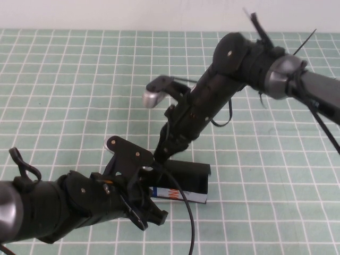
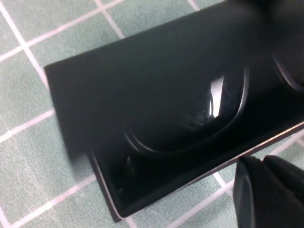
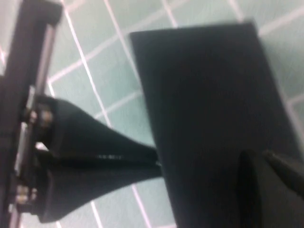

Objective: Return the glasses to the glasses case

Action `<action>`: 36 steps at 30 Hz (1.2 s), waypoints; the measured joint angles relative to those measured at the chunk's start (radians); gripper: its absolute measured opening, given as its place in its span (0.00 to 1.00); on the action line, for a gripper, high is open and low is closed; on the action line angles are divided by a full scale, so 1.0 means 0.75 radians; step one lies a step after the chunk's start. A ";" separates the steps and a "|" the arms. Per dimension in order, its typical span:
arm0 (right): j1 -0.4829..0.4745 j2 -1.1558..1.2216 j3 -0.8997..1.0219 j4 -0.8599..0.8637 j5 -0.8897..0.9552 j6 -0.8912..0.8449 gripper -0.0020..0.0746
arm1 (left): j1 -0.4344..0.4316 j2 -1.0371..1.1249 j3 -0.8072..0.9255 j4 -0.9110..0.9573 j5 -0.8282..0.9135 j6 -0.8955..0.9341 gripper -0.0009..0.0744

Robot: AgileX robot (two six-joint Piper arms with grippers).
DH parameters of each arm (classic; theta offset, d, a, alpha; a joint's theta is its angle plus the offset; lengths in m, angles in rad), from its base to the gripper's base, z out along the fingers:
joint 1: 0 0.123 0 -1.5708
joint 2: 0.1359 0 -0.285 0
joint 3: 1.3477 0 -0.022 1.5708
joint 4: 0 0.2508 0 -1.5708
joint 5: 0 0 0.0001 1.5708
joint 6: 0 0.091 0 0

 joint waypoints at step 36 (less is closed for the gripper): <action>-0.242 -0.665 0.017 -0.451 -0.402 0.481 0.01 | 0.000 -0.948 0.000 0.000 0.072 0.241 0.01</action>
